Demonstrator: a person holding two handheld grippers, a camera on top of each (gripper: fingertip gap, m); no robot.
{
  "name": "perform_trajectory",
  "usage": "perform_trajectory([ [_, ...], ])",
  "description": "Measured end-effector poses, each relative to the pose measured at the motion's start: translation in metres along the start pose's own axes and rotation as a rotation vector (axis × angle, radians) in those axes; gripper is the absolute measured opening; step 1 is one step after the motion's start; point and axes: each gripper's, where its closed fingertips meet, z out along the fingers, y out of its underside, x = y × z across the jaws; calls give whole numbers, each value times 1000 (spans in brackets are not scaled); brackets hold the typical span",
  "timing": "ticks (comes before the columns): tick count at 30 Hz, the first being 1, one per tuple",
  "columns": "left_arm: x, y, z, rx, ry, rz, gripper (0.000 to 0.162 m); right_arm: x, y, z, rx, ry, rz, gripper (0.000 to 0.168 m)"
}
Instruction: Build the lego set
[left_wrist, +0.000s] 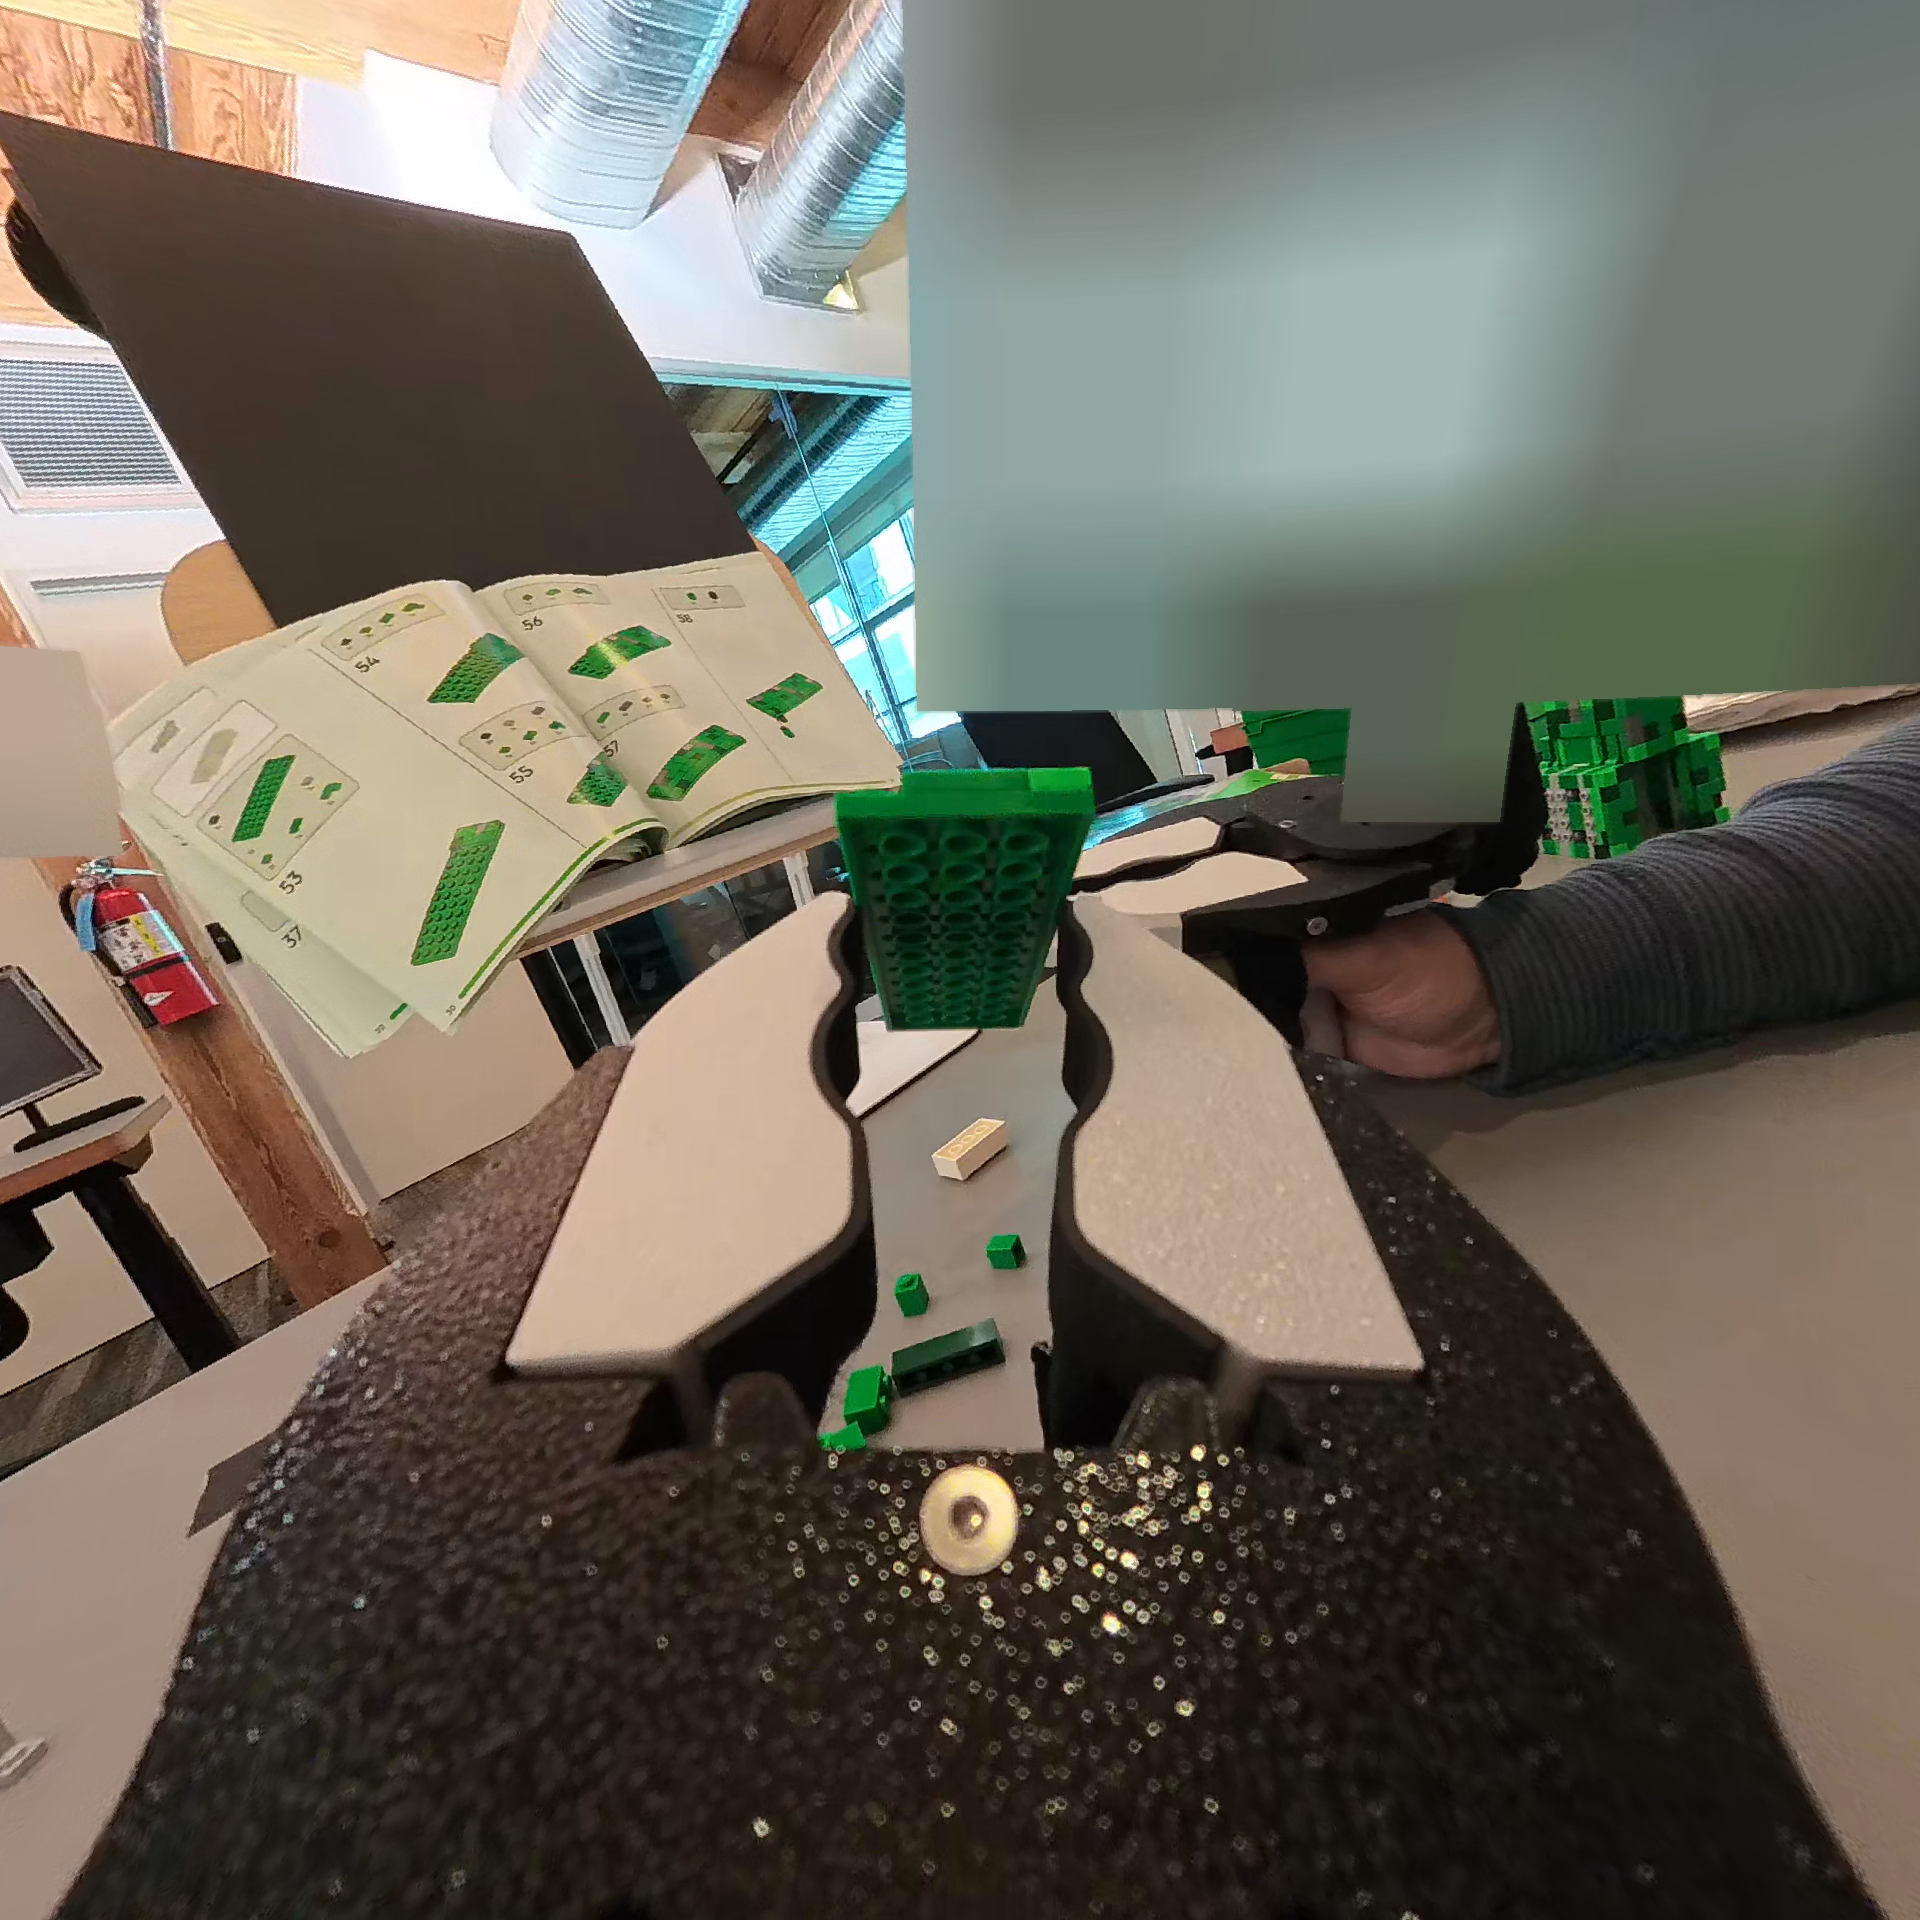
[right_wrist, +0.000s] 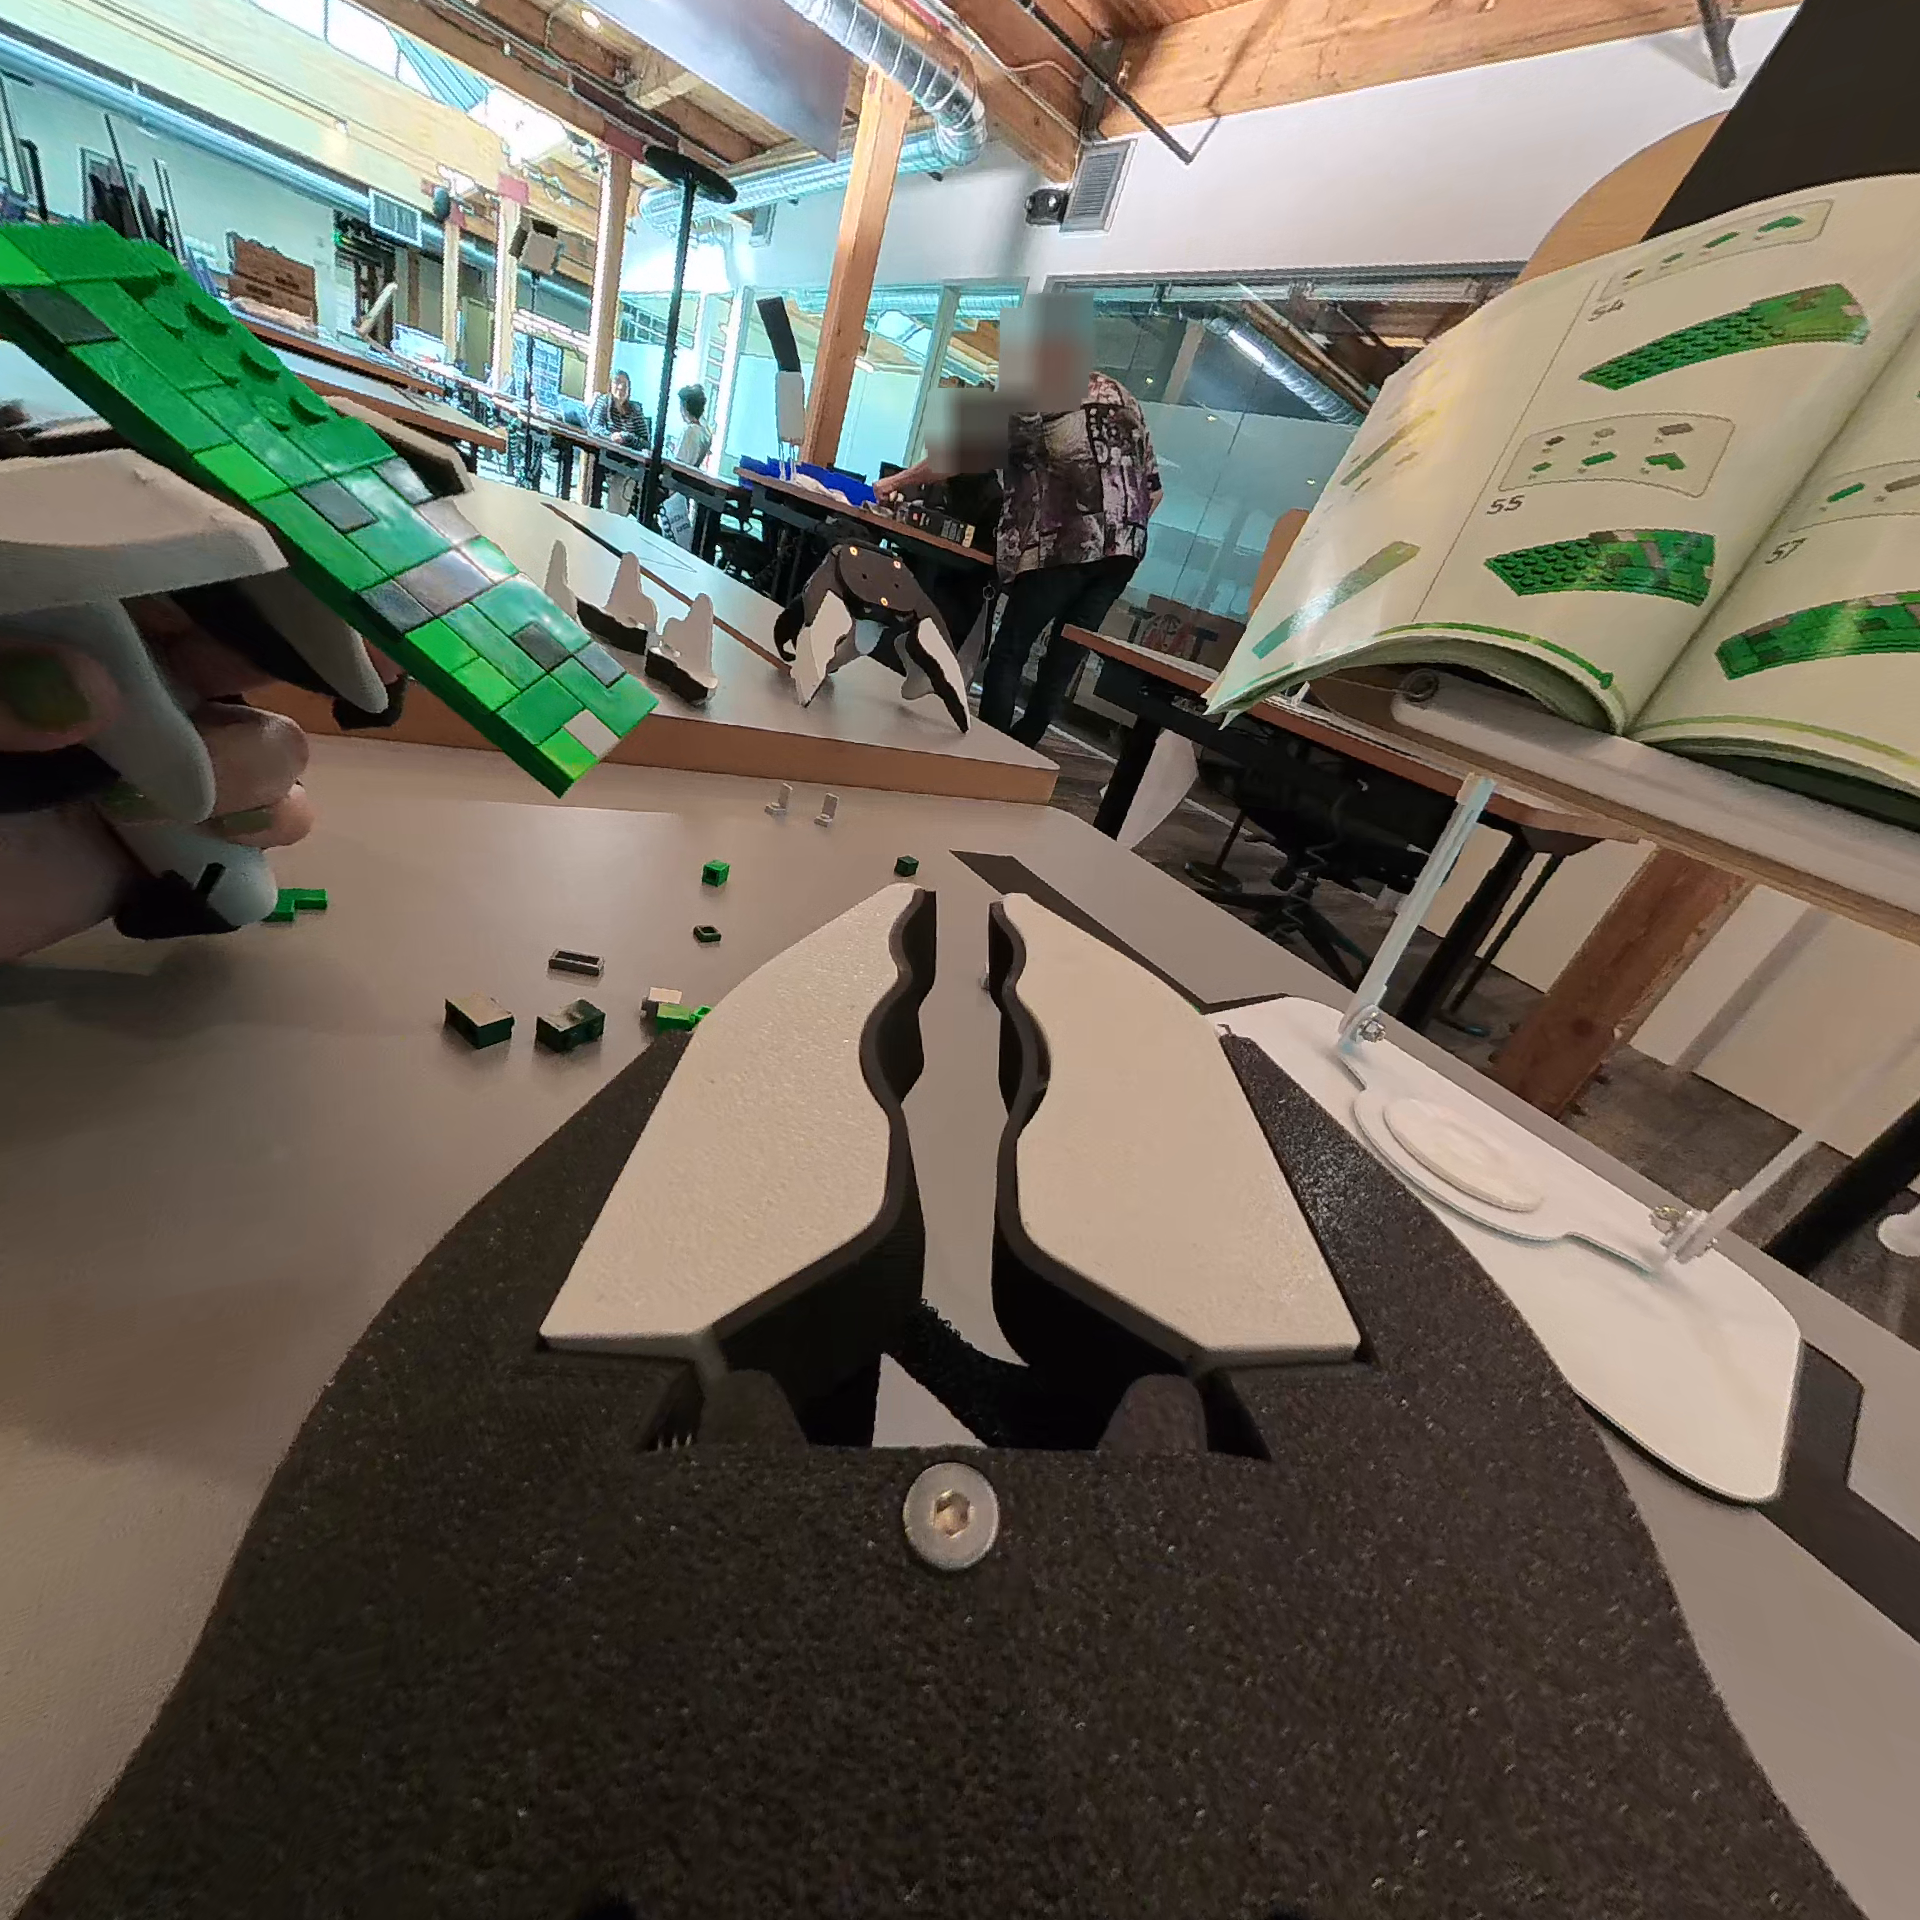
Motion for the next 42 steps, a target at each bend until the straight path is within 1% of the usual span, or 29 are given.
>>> perform_trajectory([
  [7,3,-2,0,3,4,26,35,-1,1,1,-4,3,-19,8],
  [16,4,-6,-1,37,43,-55,35,-4,0,1,3,-13,-36,8],
  [24,6,-5,-1,32,54,-65,35,-7,-1,2,4,-17,-68,8],
  [28,6,-3,-1,25,62,-74,35,-6,0,3,-2,-1,-87,1],
  [34,6,-2,-1,24,61,-75,35,-10,-2,3,13,-17,-101,1],
  [36,6,-3,-1,24,59,-75,35,-20,-14,-1,88,-80,-88,6],
  [37,6,-2,-1,24,59,-76,35,-28,-22,-5,141,-129,-83,11],
  [38,6,-2,-1,25,59,-77,35,-35,-30,-8,185,-163,-95,20],
  [39,6,-2,-1,25,60,-79,35,-41,-35,-11,211,-177,-134,31],
  [40,6,-2,-1,26,63,-84,35,-47,-38,-11,219,-174,-198,37],
  [42,8,-2,0,30,75,-99,35,-59,-42,-8,214,-126,-339,44],
])
